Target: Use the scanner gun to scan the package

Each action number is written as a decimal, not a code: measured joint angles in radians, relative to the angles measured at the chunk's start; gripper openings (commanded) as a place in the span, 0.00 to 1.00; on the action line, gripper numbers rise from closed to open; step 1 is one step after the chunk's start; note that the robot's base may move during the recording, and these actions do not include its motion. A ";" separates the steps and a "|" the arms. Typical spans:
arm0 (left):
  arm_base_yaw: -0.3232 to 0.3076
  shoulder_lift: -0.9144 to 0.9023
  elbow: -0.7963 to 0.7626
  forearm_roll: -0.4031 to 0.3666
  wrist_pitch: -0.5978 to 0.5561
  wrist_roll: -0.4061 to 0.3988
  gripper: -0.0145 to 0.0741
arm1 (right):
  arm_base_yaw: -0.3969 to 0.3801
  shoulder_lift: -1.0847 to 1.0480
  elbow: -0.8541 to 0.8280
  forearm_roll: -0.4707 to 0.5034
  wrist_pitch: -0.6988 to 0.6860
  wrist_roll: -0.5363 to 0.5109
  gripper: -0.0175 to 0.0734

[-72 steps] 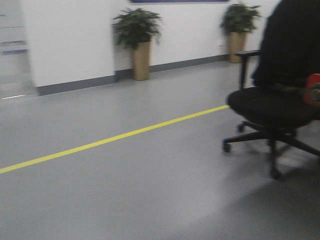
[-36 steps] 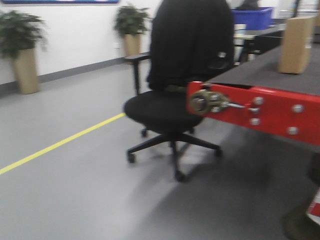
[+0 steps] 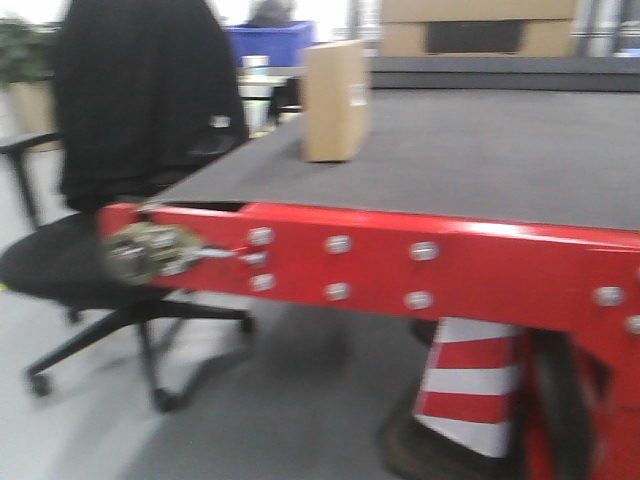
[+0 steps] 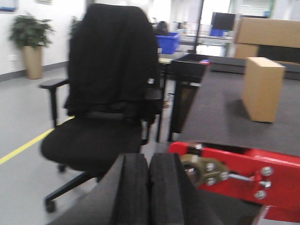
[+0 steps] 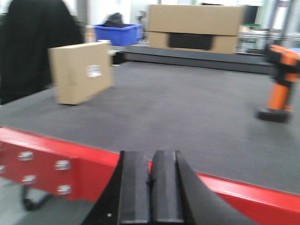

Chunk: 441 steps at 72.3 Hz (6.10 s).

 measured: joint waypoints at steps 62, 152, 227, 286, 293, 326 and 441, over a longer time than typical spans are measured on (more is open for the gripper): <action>0.000 0.000 0.000 0.000 0.000 0.000 0.04 | 0.000 0.000 0.000 0.000 0.000 0.000 0.01; 0.000 0.000 0.000 0.000 0.000 0.000 0.04 | 0.000 0.000 0.000 0.000 0.000 0.000 0.01; 0.000 0.496 -0.647 -0.050 0.761 0.000 0.04 | 0.000 0.000 0.000 0.000 0.000 0.000 0.01; -0.098 1.489 -1.542 0.002 0.958 -0.118 0.04 | 0.000 0.000 0.000 0.000 0.000 0.000 0.01; -0.110 1.542 -1.588 -0.001 0.974 -0.122 0.04 | 0.000 0.000 0.000 0.000 0.000 0.000 0.01; -0.113 1.614 -1.600 -0.008 1.039 -0.124 0.73 | 0.000 0.000 0.000 0.000 0.000 0.000 0.01; -0.416 1.822 -1.679 -0.229 0.875 -0.370 0.04 | 0.000 0.000 0.000 0.000 0.000 0.000 0.01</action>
